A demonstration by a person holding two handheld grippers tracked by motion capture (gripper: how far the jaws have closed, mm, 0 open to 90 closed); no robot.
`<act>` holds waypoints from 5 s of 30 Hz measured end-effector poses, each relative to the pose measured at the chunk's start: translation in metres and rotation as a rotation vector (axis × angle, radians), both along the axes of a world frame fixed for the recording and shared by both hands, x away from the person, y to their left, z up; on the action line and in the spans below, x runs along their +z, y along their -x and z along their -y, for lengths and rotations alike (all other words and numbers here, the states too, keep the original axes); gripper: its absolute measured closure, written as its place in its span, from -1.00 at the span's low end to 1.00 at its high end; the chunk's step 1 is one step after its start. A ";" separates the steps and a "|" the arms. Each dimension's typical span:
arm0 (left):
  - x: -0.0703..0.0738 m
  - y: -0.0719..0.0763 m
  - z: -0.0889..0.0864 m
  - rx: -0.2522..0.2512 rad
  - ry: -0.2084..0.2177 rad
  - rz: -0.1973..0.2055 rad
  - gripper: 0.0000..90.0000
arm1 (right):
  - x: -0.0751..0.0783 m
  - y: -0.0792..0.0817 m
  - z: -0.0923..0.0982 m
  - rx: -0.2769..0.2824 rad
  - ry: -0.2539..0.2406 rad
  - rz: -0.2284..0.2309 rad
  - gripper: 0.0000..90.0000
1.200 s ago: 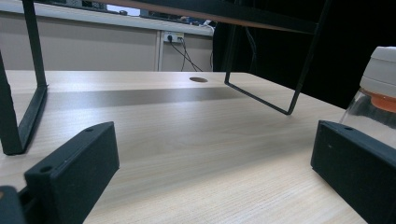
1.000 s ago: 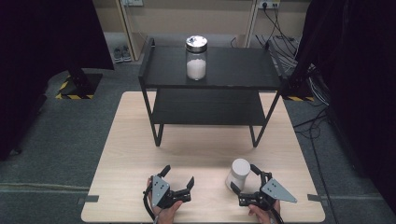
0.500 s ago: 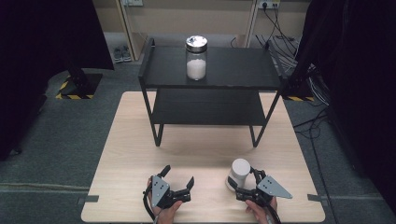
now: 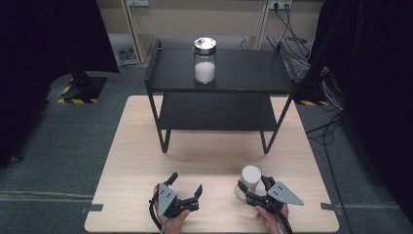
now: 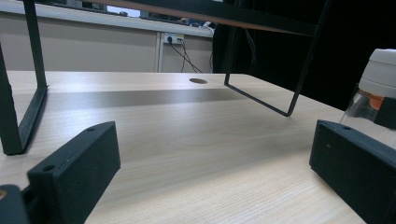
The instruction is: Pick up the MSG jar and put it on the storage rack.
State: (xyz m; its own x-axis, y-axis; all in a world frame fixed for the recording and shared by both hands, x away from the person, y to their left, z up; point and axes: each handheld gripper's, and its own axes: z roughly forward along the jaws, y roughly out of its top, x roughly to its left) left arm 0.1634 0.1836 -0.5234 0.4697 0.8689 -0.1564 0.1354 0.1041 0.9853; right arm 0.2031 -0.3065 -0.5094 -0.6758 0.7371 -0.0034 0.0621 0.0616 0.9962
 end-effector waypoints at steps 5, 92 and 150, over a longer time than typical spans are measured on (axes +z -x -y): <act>0.000 0.000 0.000 0.002 0.002 0.000 -0.98 | 0.004 0.003 0.000 -0.005 0.001 -0.005 -0.22; 0.000 0.000 0.000 0.006 0.007 -0.002 -0.98 | 0.338 -0.137 -0.037 0.125 -0.005 -0.037 -0.22; -0.002 0.001 -0.001 0.005 0.012 0.005 -0.97 | 0.344 -0.191 -0.082 -0.082 0.041 -0.010 -0.33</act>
State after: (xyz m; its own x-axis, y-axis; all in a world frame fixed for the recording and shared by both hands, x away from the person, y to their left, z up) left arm 0.1623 0.1843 -0.5251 0.4665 0.8690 -0.1647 0.1303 0.1167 0.9846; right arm 0.3943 -0.2241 -0.1655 -0.6133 0.7893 -0.0287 0.0784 0.0969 0.9922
